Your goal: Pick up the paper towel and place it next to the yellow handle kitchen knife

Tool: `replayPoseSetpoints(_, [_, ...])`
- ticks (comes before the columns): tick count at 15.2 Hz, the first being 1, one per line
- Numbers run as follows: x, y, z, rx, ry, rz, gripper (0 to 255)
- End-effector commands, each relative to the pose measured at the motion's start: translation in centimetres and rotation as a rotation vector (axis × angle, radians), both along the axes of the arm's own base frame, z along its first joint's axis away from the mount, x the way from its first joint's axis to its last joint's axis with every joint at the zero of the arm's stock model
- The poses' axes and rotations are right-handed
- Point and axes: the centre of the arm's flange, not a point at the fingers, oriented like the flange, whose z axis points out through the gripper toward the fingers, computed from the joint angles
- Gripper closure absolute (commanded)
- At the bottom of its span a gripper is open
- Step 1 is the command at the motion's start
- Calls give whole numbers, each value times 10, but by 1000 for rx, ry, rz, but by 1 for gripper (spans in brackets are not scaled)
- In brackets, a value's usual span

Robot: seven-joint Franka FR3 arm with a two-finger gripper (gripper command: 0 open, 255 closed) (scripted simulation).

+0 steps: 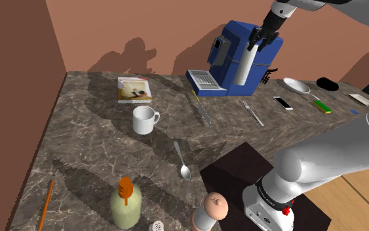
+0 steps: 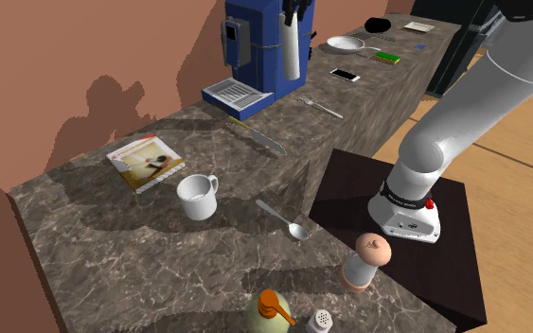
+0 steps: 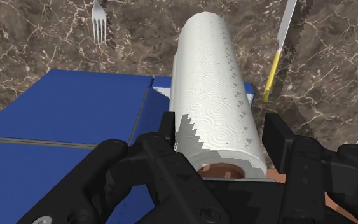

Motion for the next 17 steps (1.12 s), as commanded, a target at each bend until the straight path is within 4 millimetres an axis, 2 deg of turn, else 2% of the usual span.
replayPoseSetpoints(1, [0, 0, -11, 0, 0, 0, 255])
replayPoseSetpoints(17, [0, 0, -95, 0, 0, 0, 255])
